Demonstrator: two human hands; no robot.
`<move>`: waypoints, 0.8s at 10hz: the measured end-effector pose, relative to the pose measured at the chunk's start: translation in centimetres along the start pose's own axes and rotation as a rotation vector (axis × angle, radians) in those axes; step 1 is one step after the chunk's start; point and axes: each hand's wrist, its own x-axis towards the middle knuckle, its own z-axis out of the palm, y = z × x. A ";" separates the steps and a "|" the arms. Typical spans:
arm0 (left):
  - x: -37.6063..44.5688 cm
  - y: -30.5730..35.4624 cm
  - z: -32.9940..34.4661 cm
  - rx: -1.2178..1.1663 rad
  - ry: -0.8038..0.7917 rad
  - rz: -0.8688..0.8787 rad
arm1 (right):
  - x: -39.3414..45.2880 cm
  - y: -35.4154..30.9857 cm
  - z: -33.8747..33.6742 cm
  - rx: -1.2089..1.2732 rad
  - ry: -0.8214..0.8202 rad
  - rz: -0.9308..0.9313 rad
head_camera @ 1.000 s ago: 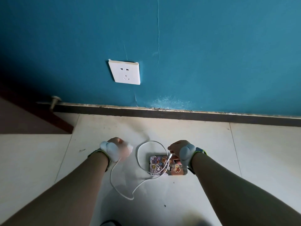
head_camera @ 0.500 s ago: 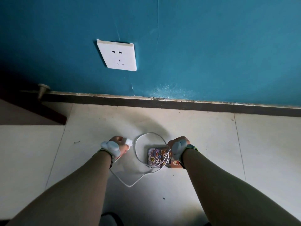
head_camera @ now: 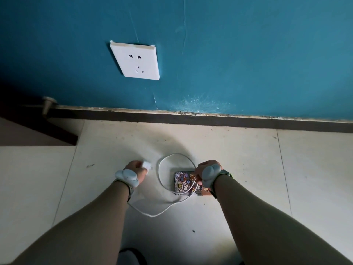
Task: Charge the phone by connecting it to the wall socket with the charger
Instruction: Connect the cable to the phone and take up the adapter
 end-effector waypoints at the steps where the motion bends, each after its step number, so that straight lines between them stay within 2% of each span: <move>1: -0.3 0.2 -0.2 -0.020 0.000 -0.009 | 1.1 0.8 -0.2 0.405 0.000 0.077; 2: -0.5 0.6 -0.5 -0.058 0.018 -0.038 | 1.2 0.6 -0.6 0.523 -0.007 0.075; 3: -0.9 1.3 -0.3 0.015 0.069 -0.037 | 0.7 0.3 -1.0 0.585 -0.084 0.057; 4: -1.0 2.5 -0.1 0.183 0.161 -0.066 | 0.0 -0.1 -0.5 0.637 -0.080 0.080; 5: -1.2 4.3 0.3 0.247 0.244 0.049 | -0.4 -0.3 -0.6 0.753 -0.059 0.090; 6: -2.4 7.3 1.7 -0.043 0.027 0.181 | -1.1 -1.1 -1.6 0.756 -0.123 0.067; 7: -4.4 9.9 3.4 -0.087 -0.217 0.231 | -1.6 -1.9 -2.1 0.873 -0.145 0.060; 8: -6.1 11.3 4.1 0.088 -0.236 0.346 | -2.5 -2.8 -2.3 0.959 -0.133 -0.003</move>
